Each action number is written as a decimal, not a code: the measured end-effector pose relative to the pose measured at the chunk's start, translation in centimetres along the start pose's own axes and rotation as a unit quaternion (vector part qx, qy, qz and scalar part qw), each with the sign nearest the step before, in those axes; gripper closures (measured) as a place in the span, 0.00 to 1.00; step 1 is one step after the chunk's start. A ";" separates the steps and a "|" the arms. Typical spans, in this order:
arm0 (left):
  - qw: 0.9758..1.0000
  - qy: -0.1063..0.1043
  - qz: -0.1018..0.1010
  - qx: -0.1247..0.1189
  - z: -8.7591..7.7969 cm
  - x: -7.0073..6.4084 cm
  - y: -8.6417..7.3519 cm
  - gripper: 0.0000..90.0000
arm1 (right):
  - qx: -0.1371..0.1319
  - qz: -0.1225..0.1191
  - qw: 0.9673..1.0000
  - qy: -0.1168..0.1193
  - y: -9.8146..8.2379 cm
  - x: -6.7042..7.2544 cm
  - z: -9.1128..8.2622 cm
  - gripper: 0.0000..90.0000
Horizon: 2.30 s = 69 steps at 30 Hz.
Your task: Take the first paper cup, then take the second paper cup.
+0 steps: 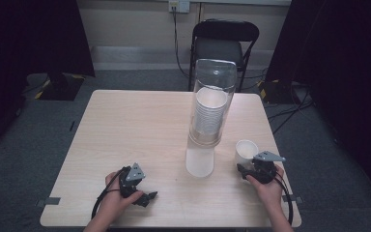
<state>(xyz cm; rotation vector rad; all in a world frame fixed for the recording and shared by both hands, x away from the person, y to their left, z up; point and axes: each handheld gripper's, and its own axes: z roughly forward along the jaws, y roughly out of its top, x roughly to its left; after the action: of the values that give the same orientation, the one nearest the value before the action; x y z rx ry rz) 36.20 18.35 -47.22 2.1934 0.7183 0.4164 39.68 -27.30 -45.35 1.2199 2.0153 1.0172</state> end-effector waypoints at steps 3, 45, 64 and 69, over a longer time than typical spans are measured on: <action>1.000 0.000 0.000 0.000 0.0 0.0 0.0 0.00 | -0.007 -0.005 1.000 0.001 0.2 0.1 0.0 0.40; 1.000 0.000 0.000 0.000 0.0 0.0 0.0 0.00 | -0.043 -0.038 0.998 0.031 2.1 4.3 -2.0 0.20; 1.000 0.000 0.000 0.000 0.0 0.0 0.0 0.00 | -0.067 -0.050 0.993 0.085 4.5 7.9 -1.2 0.17; 1.000 0.000 0.000 0.000 0.0 0.0 0.0 0.00 | -0.075 -0.054 0.992 0.092 5.1 8.5 -0.9 0.17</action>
<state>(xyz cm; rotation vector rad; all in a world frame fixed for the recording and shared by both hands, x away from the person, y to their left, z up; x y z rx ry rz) 36.20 18.35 -47.23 2.1934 0.7176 0.4167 37.81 -18.36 -41.32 0.9596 2.0757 1.2412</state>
